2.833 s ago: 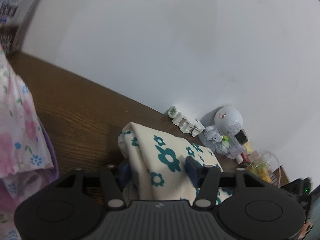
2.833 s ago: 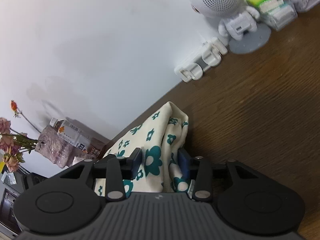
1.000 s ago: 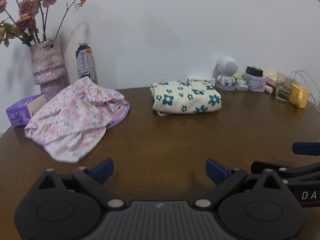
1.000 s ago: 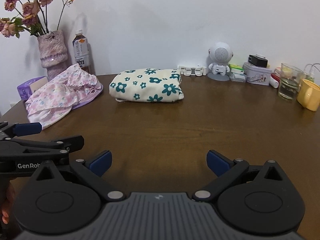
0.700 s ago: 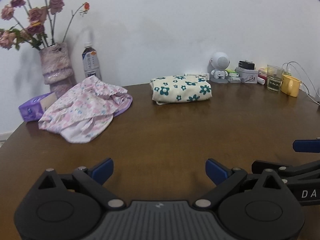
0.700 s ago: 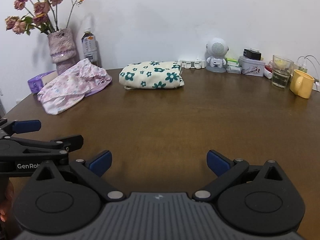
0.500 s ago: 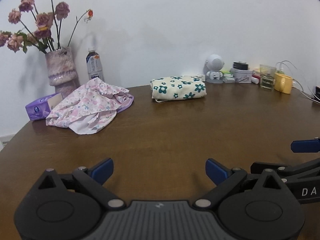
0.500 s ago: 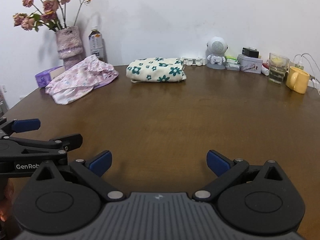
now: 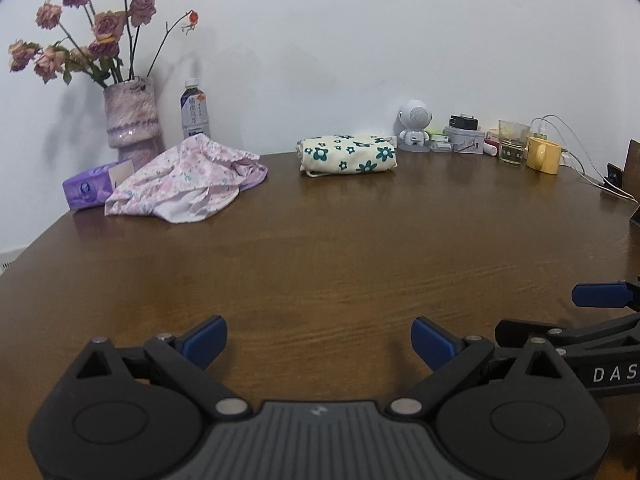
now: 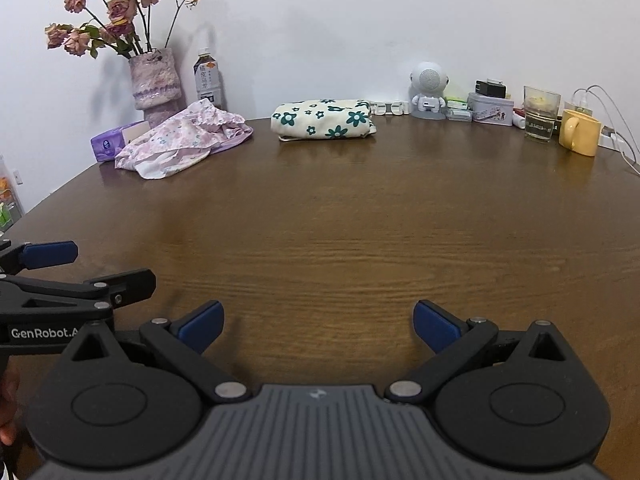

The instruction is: Fold clothes

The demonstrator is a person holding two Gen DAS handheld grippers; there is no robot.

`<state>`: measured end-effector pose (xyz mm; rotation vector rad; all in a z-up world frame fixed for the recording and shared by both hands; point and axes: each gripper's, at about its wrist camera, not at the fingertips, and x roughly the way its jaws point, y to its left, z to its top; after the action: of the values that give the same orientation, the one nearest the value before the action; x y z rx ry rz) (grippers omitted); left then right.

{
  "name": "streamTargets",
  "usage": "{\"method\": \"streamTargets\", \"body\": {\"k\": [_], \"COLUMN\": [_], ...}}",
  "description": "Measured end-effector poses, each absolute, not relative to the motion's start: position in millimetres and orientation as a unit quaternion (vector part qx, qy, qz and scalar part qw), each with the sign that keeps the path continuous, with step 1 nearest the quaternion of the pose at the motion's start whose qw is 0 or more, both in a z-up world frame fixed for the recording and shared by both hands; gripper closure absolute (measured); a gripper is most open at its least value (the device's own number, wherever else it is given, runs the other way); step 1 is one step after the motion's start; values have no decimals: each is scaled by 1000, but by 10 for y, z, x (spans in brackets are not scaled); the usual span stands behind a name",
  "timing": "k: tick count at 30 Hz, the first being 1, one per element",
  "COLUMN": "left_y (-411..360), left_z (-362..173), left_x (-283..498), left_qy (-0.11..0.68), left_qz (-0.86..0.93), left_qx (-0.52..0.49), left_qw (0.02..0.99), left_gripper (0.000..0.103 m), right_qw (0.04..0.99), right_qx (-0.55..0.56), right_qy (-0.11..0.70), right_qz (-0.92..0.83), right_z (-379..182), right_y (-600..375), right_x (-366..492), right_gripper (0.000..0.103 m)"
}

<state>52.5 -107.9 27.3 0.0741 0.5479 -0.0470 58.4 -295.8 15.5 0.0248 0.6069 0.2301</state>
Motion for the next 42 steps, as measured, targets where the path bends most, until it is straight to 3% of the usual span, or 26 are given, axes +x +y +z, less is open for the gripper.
{"method": "streamTargets", "body": {"k": [42], "left_y": [-1000], "left_z": [158], "left_x": [434], "left_qy": [281], "left_qz": [-35], "left_qx": [7], "left_qw": [959], "left_gripper": [4], "right_qw": [956], "right_qx": [3], "right_qy": [273], "right_qz": [102], "right_z": [131], "right_y": [-2941], "right_x": [446], "right_gripper": [0]}}
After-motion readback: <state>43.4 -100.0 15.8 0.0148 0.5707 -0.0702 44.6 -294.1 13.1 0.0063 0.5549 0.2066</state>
